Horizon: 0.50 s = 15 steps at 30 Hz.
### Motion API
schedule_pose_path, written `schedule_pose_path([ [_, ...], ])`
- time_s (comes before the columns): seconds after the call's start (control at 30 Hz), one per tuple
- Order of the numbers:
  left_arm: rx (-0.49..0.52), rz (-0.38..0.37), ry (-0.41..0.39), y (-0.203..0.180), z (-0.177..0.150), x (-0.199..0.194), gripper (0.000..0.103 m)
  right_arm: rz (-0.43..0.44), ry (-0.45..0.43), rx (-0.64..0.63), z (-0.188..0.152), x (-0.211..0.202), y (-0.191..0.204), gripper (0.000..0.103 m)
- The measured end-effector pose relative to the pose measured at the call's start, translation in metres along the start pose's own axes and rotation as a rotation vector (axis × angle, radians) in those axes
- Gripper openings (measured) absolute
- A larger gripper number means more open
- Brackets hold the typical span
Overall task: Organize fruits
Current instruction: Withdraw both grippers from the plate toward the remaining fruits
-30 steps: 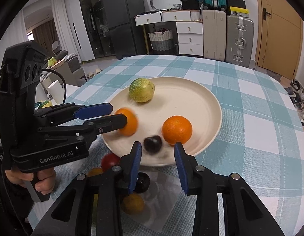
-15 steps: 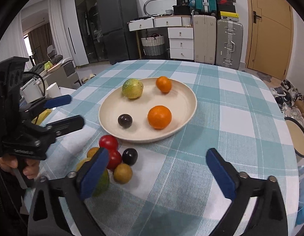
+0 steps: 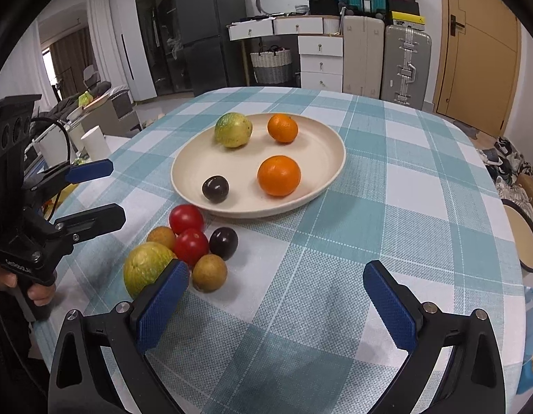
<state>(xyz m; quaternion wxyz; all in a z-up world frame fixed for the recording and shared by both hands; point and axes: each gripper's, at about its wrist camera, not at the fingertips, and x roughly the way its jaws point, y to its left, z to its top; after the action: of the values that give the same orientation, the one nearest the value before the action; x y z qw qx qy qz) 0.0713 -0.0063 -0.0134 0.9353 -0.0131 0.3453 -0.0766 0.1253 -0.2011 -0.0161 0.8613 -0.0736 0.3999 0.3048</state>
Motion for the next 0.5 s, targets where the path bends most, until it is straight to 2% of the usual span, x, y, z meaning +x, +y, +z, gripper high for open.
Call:
schedule_pose_path([
  [0.27, 0.004, -0.02, 0.017, -0.004, -0.004, 0.001, 0.102, -0.008, 0.066, -0.037, -0.006, 0.014, 0.01, 0.103],
  [0.5, 0.001, -0.028, 0.039, -0.004, -0.01, 0.003, 0.102, 0.009, 0.077, -0.058, -0.007, 0.019, 0.019, 0.103],
])
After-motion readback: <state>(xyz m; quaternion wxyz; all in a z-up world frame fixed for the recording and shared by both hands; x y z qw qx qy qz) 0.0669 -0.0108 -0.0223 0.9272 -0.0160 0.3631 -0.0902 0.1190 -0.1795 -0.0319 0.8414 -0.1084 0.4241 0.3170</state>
